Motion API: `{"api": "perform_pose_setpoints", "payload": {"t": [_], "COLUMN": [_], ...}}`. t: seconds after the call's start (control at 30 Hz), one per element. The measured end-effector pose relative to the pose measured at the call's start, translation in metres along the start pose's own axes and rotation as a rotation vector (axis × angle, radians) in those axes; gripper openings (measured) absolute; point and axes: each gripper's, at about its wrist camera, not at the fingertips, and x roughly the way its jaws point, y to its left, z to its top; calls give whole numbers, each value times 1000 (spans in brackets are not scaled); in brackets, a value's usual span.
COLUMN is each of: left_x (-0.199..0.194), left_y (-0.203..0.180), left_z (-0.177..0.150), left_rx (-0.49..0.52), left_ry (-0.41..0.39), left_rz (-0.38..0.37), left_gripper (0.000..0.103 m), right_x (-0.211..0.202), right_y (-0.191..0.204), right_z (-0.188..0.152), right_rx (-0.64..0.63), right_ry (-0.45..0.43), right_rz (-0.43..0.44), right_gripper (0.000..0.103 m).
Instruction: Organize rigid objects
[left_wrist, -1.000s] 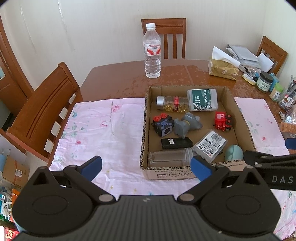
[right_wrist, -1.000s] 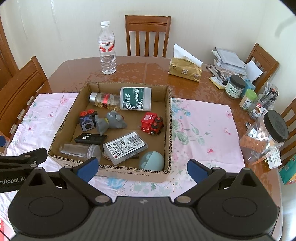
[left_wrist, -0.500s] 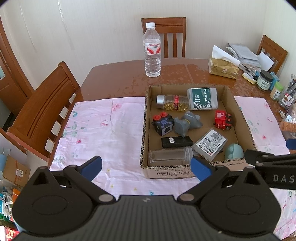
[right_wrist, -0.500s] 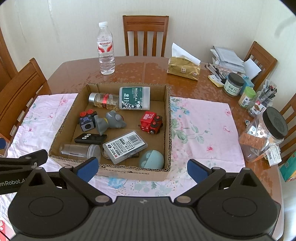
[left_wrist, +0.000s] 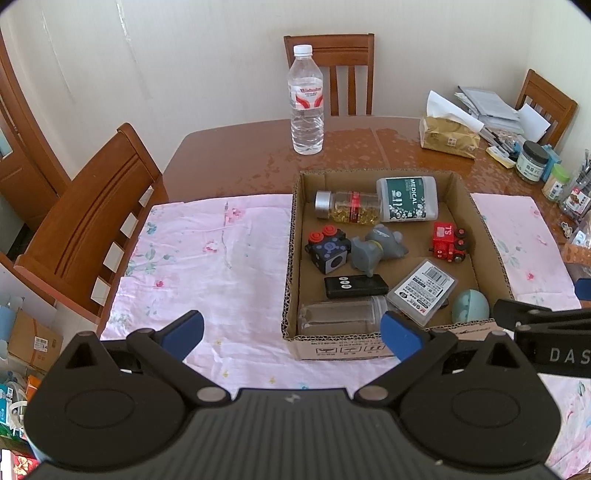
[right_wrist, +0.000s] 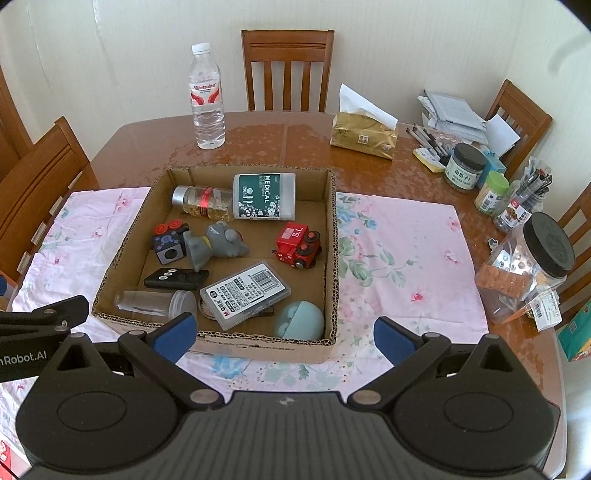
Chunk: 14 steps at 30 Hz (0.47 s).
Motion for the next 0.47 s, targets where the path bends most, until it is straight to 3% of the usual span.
{"api": "perform_pose_setpoints", "payload": {"t": [0.47], "left_x": [4], "left_y": [-4], "left_z": [3], "left_rx": [-5], "left_ry": [7], "left_rz": [-4], "left_gripper": [101], "right_x": [3], "right_y": [-1], "right_z": [1], "right_rx": [-2], "right_ry": [4], "right_rz": [-2], "right_gripper": [103]}}
